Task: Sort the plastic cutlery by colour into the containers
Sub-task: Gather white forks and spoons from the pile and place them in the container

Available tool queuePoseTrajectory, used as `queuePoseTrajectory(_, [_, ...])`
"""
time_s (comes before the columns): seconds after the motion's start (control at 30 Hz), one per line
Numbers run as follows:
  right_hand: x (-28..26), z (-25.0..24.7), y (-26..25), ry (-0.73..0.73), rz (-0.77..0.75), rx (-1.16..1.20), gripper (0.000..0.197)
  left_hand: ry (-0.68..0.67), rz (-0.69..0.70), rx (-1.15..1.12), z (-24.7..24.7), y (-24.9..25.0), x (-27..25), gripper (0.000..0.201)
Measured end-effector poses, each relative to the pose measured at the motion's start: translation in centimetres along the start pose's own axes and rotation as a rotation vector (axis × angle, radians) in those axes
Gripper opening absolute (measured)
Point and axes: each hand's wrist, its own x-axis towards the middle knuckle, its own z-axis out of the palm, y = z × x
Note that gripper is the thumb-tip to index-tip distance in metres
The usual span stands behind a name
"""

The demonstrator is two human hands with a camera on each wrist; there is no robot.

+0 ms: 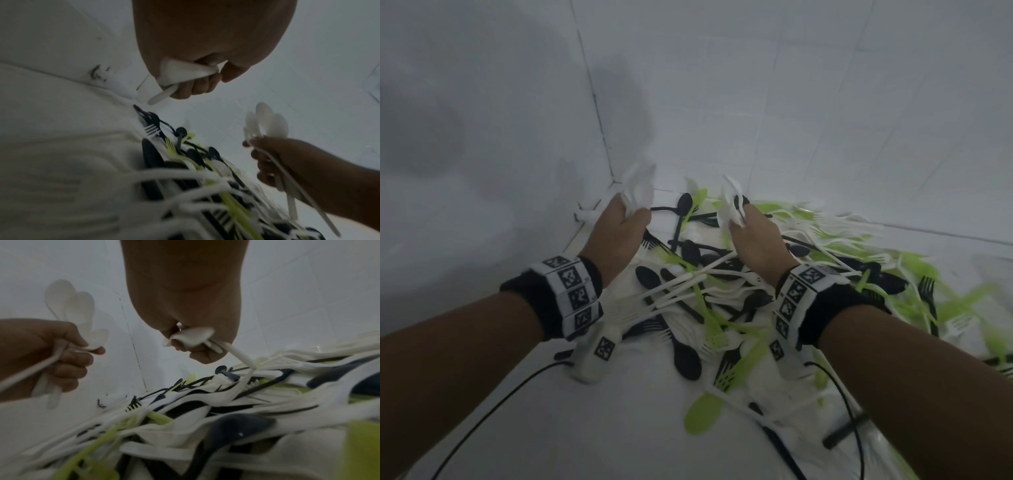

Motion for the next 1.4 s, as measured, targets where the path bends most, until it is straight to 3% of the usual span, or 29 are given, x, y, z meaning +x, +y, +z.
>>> queuePoseTrajectory(0.13, [-1.0, -0.5, -1.1, 0.013, -0.029, 0.11, 0.019, -0.108, -0.074, 0.005, 1.6, 0.7, -1.5, 0.021])
queuePoseTrajectory(0.17, [-1.5, -0.6, -1.3, 0.02, -0.047, 0.121, 0.017, -0.127, -0.101, -0.01, 2.2, 1.1, -1.8, 0.032])
queuePoseTrajectory(0.23, [-2.3, -0.8, -1.7, 0.052, -0.098, 0.139, 0.017, -0.16, -0.14, -0.085, 3.6, 1.7, -2.2, 0.037])
queuePoseTrajectory(0.3, [-2.9, -1.0, -1.9, 0.07, -0.139, 0.191, 0.024, -0.181, -0.148, -0.131, 4.9, 2.6, -2.6, 0.029])
queuePoseTrajectory(0.47, [-5.2, -1.8, -2.2, 0.005, -0.096, 0.403, 0.023, -0.285, -0.192, -0.394, 8.2, 5.4, -4.2, 0.022])
queuePoseTrajectory(0.57, [-6.3, -2.6, -1.4, 0.075, -0.05, 0.457, 0.024, -0.383, -0.334, -0.612, 9.2, 6.3, -5.2, 0.022])
queuePoseTrajectory(0.63, [-7.1, -3.3, -0.5, 0.104, -0.018, 0.525, 0.022, -0.475, -0.351, -0.658, 9.6, 6.1, -5.6, 0.019])
queuePoseTrajectory(0.73, [-8.6, -4.4, 0.6, 0.089, 0.011, 0.666, 0.023, -0.549, -0.319, -0.558, 10.3, 6.4, -6.1, 0.015])
queuePoseTrajectory(0.83, [-10.0, -5.4, 1.8, 0.191, 0.038, 0.662, 0.018, -0.596, -0.286, -0.404, 11.7, 7.7, -7.4, 0.01])
queuePoseTrajectory(0.97, [-12.0, -8.3, 4.5, 0.413, 0.139, 0.651, 0.014, -0.469, -0.3, -0.357, 13.9, 7.7, -8.7, 0.027])
queuePoseTrajectory(1.07, [-13.5, -10.6, 6.9, 0.493, 0.216, 0.64, 0.021, -0.453, -0.268, -0.347, 15.1, 7.1, -8.7, 0.013])
queuePoseTrajectory(1.2, [-14.2, -12.2, 8.1, 0.47, 0.205, 0.651, 0.021, -0.541, -0.237, -0.339, 17.3, 7.3, -9.8, 0.006])
queuePoseTrajectory(1.4, [-15.9, -14.9, 8.1, 0.349, 0.097, 0.702, 0.027, -0.618, -0.122, -0.213, 22.3, 8.9, -13.4, 0.018])
